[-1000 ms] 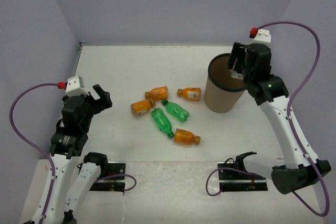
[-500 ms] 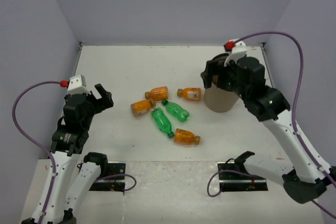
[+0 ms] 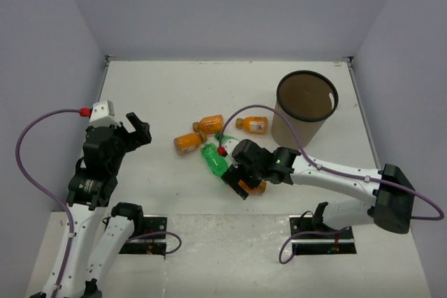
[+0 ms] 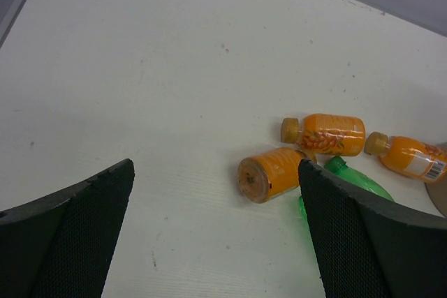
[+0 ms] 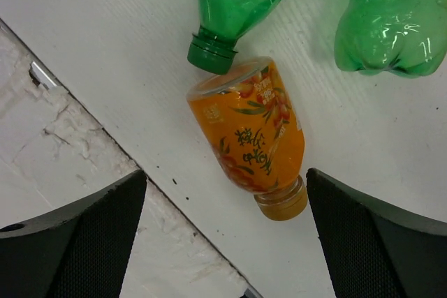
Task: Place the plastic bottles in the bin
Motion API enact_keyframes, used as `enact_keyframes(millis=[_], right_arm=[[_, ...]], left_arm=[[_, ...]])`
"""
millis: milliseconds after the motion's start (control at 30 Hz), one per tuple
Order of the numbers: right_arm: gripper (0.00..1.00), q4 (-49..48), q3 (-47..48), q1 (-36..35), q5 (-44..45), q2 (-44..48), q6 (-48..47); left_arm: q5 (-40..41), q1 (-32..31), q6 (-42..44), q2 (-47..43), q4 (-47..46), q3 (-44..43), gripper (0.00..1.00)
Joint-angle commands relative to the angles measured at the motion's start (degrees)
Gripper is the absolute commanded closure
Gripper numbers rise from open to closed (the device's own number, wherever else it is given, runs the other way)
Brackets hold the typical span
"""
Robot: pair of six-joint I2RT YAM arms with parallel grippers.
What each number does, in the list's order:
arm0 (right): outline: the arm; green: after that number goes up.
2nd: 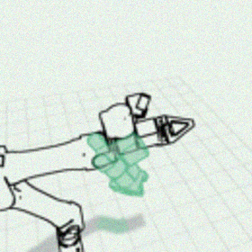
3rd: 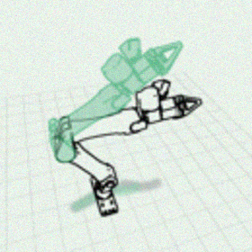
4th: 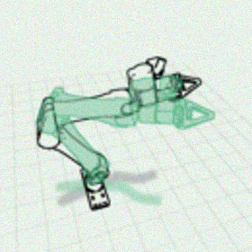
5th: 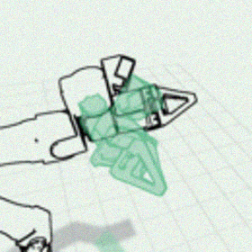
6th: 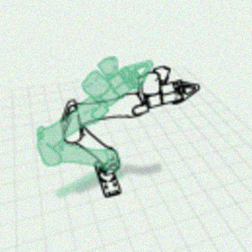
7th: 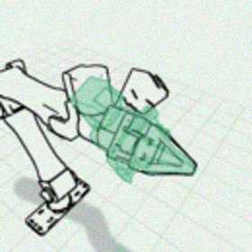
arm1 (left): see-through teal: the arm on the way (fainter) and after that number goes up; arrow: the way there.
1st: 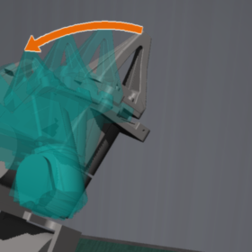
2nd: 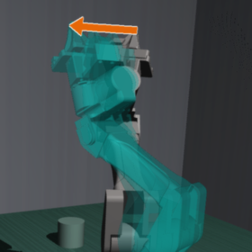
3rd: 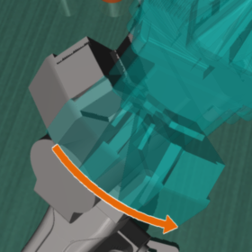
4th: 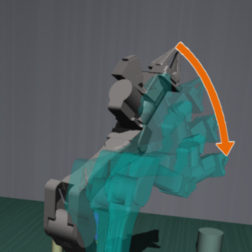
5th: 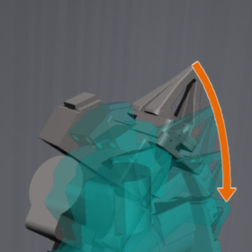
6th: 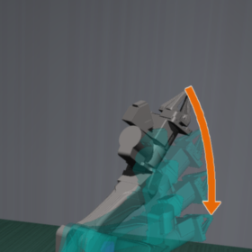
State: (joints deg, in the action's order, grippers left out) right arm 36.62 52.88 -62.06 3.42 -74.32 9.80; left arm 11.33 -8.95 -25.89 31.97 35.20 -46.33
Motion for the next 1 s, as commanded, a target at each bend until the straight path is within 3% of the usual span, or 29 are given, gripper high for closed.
enact_keyframes(millis=[0,233,433,467,500,533,567,767,967], right_arm=[[0.04,-2.5,0.6,-1.4,0.4,-1.2,-3.8],[0.05,-1.8,2.8,-1.6,4.8,-12.8,-5.0],[0.09,-4.6,2.0,-1.7,9.3,-16.3,-5.7],[0.14,-5.2,1.7,-1.7,9.1,-16.5,-5.8],[0.39,-5.5,1.6,-1.7,8.5,-16.7,-6.1],[0.54,-5.2,2.0,-1.7,9.0,-16.8,-5.9],[0.62,-4.5,2.0,-1.7,9.3,-16.6,-5.0],[0.72,3.2,5.0,-2.8,13.5,-7.8,-2.5],[0.73,8.6,9.7,-2.7,18.3,4.6,-2.7]], left_arm=[[-1.8,0.5,1.6,-0.1,-2.9,0.3,0.00],[-2.5,0.5,1.9,-0.1,-3.1,0.3,0.00],[-3.1,0.5,2.1,-0.2,-3.3,0.4,0.00],[-3.2,0.5,2.1,-0.2,-3.4,0.4,0.00],[-3.3,0.5,2.1,-0.2,-3.5,0.4,0.00],[-3.4,0.5,2.1,-0.1,-3.6,0.4,0.00],[-3.4,0.5,2.2,-0.1,-3.5,0.4,0.00],[-3.8,0.5,2.3,0.2,-3.6,0.4,0.00],[-3.8,0.5,2.2,0.2,-3.6,0.4,0.00]])
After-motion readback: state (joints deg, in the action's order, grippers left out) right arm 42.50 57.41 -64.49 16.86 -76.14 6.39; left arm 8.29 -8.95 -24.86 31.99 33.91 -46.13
